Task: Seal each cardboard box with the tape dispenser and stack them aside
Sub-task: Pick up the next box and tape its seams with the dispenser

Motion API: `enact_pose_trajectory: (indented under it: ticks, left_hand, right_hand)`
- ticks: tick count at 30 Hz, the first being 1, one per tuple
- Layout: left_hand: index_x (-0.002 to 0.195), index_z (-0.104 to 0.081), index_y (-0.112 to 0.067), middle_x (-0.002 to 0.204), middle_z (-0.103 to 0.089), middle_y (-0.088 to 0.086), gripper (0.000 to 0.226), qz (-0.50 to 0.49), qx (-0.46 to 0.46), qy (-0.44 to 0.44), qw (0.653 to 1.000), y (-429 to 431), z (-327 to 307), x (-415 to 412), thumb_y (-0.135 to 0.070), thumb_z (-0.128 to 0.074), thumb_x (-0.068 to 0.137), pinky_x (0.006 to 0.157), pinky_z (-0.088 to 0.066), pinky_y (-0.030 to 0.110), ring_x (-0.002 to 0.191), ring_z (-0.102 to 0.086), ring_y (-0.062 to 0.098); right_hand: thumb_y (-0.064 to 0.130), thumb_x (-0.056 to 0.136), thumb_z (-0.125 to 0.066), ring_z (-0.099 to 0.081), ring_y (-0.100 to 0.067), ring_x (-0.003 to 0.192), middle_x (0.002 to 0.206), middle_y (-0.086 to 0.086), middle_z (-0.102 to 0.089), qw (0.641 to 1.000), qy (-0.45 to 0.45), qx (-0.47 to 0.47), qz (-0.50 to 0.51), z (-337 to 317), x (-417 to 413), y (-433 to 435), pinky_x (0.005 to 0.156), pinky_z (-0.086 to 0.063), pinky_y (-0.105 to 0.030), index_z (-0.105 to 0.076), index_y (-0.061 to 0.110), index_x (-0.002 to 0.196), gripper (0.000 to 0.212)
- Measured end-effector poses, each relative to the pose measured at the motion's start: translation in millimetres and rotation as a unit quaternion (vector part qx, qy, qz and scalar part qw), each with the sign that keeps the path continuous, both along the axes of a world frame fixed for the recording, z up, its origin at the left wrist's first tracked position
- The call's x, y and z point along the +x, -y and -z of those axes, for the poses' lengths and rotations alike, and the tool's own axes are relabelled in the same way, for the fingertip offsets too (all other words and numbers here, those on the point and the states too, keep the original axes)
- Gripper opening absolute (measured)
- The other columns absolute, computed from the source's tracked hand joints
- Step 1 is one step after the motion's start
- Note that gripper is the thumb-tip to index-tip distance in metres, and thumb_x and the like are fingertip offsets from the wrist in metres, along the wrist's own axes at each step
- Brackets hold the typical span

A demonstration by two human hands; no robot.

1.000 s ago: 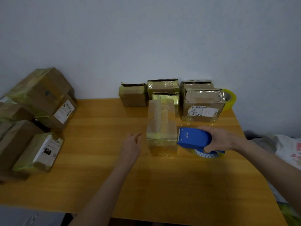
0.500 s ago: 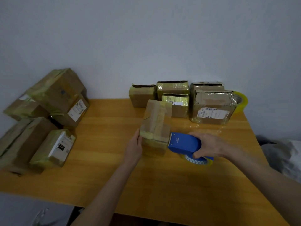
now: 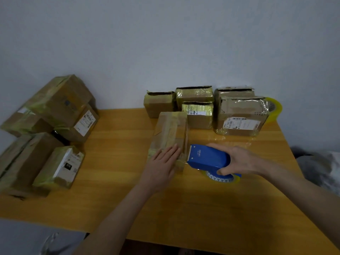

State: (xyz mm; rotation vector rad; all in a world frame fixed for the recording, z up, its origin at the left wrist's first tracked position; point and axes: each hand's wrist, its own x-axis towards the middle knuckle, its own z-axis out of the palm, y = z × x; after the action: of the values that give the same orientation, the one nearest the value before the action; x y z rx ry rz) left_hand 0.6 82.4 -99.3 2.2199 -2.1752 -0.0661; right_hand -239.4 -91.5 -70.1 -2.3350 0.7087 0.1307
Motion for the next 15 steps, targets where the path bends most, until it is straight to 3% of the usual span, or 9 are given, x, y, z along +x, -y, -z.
enact_pose_trajectory:
  ticks: [4,9,13,15]
  left_hand:
    - [0.146,0.01,-0.03,0.156,0.013,-0.012,0.06,0.002,-0.002,0.002,1.0,2.0,-1.0,0.4,-0.034,-0.03,0.102,0.118,0.011,0.026,0.141,0.017,0.001]
    - [0.147,0.01,-0.032,0.155,0.013,-0.013,0.063,-0.01,-0.004,0.0,1.0,3.6,1.7,-2.5,-0.035,-0.033,0.1,0.116,0.012,0.026,0.142,0.015,0.002]
    - [0.147,0.008,-0.033,0.156,0.012,-0.012,0.065,-0.011,-0.007,-0.007,1.0,1.8,1.9,-2.5,-0.031,-0.034,0.098,0.117,0.011,0.027,0.143,0.014,0.003]
    - [0.147,0.009,-0.033,0.156,0.013,-0.012,0.066,-0.007,-0.004,-0.014,1.0,1.3,1.8,-3.0,-0.029,-0.035,0.097,0.117,0.011,0.027,0.142,0.015,0.002]
  right_hand:
    - [0.044,0.07,-0.069,-0.057,-0.01,0.096,0.113,0.014,-0.055,1.0,-0.014,0.004,0.002,-3.1,-23.6,3.6,0.083,-0.054,-0.038,-0.008,0.081,0.116,0.085]
    - [0.052,0.074,-0.065,-0.056,-0.014,0.097,0.111,0.011,-0.057,0.99,-0.104,-0.09,-0.005,-7.0,-17.4,-0.5,0.081,-0.053,-0.036,-0.016,0.057,0.143,0.085]
    - [0.054,0.076,-0.061,-0.053,-0.014,0.082,0.077,0.018,-0.045,0.979,-0.138,-0.146,-0.043,-7.9,18.2,-13.5,0.065,-0.051,-0.03,-0.023,0.051,0.14,0.075]
    - [0.053,0.076,-0.061,-0.05,-0.012,0.075,0.073,0.017,-0.042,0.977,-0.147,-0.15,-0.047,-7.4,30.0,-15.1,0.06,-0.047,-0.029,-0.026,0.05,0.138,0.071]
